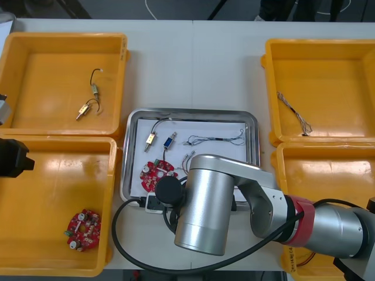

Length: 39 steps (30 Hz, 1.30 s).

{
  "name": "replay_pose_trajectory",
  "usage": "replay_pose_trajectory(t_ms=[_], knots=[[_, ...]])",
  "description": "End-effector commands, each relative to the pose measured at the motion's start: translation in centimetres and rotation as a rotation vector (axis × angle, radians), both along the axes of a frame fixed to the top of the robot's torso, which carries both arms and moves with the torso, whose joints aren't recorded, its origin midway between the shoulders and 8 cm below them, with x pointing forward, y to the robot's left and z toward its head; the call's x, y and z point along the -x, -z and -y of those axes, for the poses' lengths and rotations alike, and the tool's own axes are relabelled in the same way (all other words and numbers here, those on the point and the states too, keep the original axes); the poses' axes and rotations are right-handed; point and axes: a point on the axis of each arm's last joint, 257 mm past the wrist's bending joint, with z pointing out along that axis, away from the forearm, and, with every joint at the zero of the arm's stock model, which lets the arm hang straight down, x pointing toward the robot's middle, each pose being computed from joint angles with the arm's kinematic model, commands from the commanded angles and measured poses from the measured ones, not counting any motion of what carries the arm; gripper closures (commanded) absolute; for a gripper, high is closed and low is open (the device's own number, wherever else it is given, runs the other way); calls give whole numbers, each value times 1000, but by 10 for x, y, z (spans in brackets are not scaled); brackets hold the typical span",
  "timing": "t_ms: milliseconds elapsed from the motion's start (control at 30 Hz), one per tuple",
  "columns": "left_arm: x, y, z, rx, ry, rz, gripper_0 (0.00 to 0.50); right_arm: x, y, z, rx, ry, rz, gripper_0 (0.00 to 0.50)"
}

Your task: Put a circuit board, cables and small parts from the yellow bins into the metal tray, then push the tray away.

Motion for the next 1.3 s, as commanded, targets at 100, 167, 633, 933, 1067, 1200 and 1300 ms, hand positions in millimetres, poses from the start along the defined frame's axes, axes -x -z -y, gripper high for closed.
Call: replay_pose_trajectory(t_ms=[100, 167, 633, 933, 1067, 1200, 1300], knots=[[5, -12, -14, -60, 27, 16, 0, 9, 8, -20, -48, 1, 0, 0], [5, -12, -14, -60, 27, 16, 0, 6, 10, -21, -53, 1, 7, 0], [5, -12, -14, -60, 27, 16, 0, 7, 8, -19, -41, 7, 12, 0], [5, -12, -14, -60, 27, 16, 0, 6, 6, -19, -44, 11, 22, 500], [5, -12, -14, -60, 27, 16, 0, 0, 2, -18, -39, 6, 45, 500], [5, -12, -14, -60, 27, 16, 0, -9, -3, -15, -29, 4, 69, 500], [5, -12, -14, -60, 27, 16, 0, -17, -8, -12, -21, -1, 89, 500]])
